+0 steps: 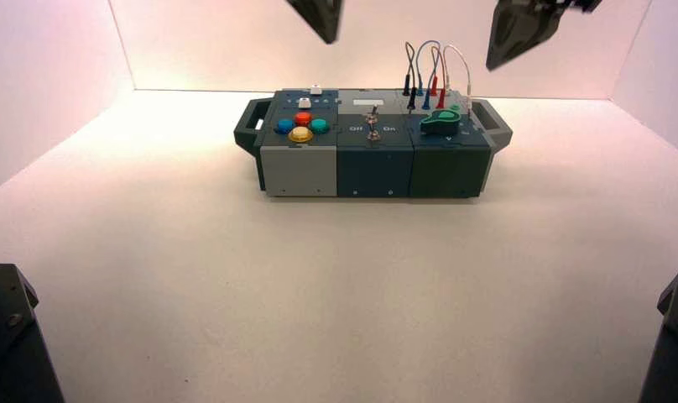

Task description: Flip the top switch on with the left gripper.

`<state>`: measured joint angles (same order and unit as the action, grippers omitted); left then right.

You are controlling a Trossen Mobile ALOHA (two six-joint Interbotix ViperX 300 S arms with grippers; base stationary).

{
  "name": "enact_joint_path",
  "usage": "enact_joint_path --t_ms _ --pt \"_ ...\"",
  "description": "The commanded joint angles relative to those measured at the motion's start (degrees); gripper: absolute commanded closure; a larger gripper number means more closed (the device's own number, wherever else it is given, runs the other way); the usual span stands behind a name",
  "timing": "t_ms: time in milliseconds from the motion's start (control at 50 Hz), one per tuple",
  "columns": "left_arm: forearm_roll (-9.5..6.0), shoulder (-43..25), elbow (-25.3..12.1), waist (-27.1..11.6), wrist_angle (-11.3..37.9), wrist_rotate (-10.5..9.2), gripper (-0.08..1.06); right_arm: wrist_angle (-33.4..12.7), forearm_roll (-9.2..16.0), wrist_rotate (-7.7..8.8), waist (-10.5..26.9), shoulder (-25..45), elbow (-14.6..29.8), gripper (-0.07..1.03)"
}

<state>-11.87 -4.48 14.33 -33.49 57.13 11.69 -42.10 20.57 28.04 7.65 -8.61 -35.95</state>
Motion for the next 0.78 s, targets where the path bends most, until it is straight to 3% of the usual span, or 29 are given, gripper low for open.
enact_joint_path --t_ms 20,300,460,780 --pt "-0.18 4.1 2.5 1.7 -2.6 1.05 1.01 0.1 0.8 0.62 0.3 -3.7 -0.3 0.98" --pt "-0.09 5.1 8.7 4.0 -8.8 2.90 1.01 0.6 0.8 0.62 0.3 -3.7 -2.7 0.98" --pt "-0.09 4.4 9.7 4.1 -10.7 2.99 1.01 3.4 1.0 0.53 0.3 -3.5 -4.7 0.98" --pt "-0.09 4.0 9.9 4.2 -11.7 2.90 1.01 3.5 1.1 0.53 0.3 -4.4 -4.6 0.98"
